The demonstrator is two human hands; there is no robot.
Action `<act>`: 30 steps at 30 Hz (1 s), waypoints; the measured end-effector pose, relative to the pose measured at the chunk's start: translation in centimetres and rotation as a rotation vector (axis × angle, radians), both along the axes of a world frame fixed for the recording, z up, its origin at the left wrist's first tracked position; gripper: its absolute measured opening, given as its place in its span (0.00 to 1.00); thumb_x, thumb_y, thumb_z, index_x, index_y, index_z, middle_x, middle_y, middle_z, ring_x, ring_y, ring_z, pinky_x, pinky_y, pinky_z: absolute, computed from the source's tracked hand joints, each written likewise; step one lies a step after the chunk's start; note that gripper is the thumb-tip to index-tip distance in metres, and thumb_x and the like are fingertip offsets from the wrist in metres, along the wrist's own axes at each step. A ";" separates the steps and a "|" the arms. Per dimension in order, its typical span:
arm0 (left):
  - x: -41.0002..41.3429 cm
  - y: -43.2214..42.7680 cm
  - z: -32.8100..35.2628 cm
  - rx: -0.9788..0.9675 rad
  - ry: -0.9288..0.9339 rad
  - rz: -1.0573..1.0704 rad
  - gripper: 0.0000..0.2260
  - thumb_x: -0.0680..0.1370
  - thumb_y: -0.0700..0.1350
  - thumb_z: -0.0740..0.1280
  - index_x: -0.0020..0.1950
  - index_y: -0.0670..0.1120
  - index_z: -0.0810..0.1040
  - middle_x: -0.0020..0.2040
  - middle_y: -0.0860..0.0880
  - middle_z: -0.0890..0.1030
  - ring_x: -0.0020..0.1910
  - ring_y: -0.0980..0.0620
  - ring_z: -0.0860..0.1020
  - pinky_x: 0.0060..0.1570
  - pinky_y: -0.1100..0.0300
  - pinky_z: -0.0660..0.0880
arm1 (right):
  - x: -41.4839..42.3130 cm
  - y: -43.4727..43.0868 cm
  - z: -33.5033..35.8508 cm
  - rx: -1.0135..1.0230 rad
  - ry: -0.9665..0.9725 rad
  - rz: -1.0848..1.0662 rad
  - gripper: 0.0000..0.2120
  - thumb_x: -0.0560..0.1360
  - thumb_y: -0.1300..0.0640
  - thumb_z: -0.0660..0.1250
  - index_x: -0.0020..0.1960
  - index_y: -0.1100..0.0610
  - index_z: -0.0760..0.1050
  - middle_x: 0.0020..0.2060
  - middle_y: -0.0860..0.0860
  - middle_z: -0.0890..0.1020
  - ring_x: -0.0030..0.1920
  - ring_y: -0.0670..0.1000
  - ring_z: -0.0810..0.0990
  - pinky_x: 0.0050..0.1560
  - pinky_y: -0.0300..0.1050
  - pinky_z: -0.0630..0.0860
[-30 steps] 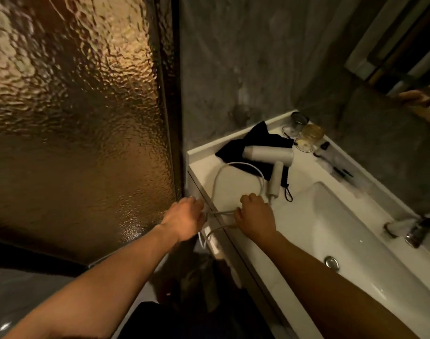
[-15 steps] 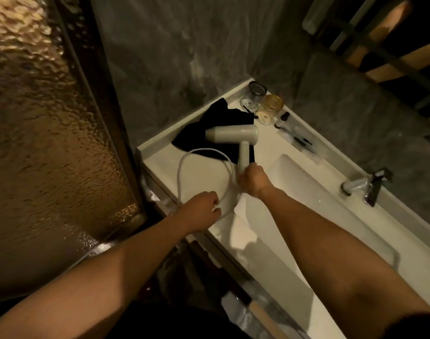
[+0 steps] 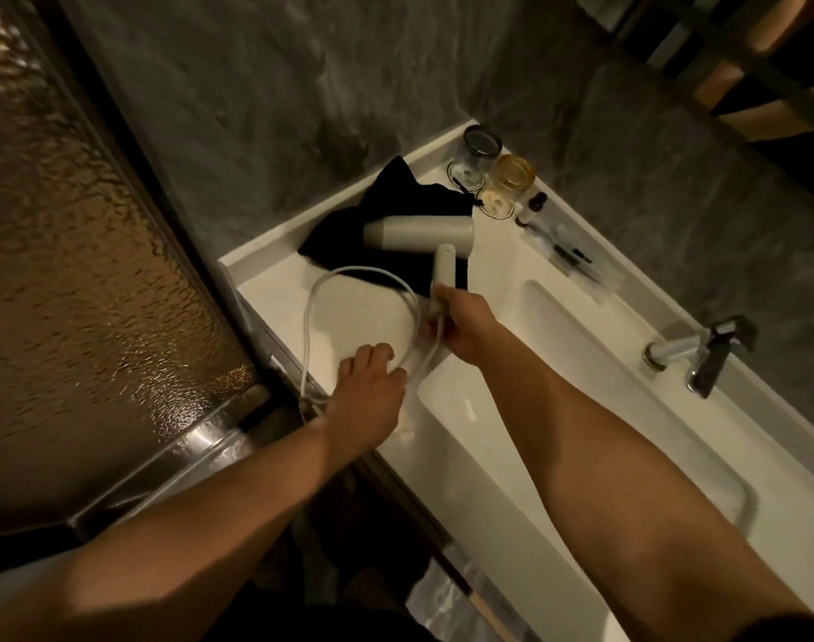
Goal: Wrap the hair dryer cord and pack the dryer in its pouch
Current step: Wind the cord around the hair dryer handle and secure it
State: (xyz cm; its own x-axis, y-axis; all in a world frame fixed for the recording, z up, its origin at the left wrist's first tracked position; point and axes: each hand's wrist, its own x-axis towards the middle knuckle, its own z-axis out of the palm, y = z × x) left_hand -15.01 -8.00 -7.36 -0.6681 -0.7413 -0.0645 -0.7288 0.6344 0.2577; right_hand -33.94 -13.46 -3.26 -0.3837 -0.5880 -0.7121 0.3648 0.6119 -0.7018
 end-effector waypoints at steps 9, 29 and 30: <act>0.6 -0.2 5.9 0.443 0.422 0.293 0.10 0.83 0.49 0.59 0.45 0.47 0.73 0.40 0.44 0.81 0.40 0.43 0.78 0.40 0.51 0.74 | 0.0 -0.1 4.7 -0.076 -0.100 -0.042 0.14 0.81 0.46 0.64 0.55 0.58 0.75 0.33 0.56 0.78 0.24 0.48 0.70 0.18 0.37 0.62; 21.3 10.5 23.7 0.154 0.475 0.531 0.10 0.80 0.53 0.66 0.40 0.52 0.77 0.34 0.53 0.79 0.34 0.55 0.77 0.35 0.59 0.73 | 14.1 4.4 15.3 -0.654 0.279 1.107 0.12 0.81 0.51 0.67 0.49 0.61 0.77 0.29 0.57 0.78 0.24 0.53 0.75 0.28 0.47 0.72; 22.4 11.2 24.8 0.105 0.448 0.528 0.10 0.80 0.54 0.65 0.41 0.53 0.77 0.34 0.54 0.79 0.35 0.55 0.78 0.35 0.59 0.74 | 15.4 4.7 15.9 -0.676 0.264 1.148 0.12 0.81 0.51 0.67 0.48 0.61 0.77 0.29 0.56 0.79 0.24 0.53 0.76 0.27 0.46 0.73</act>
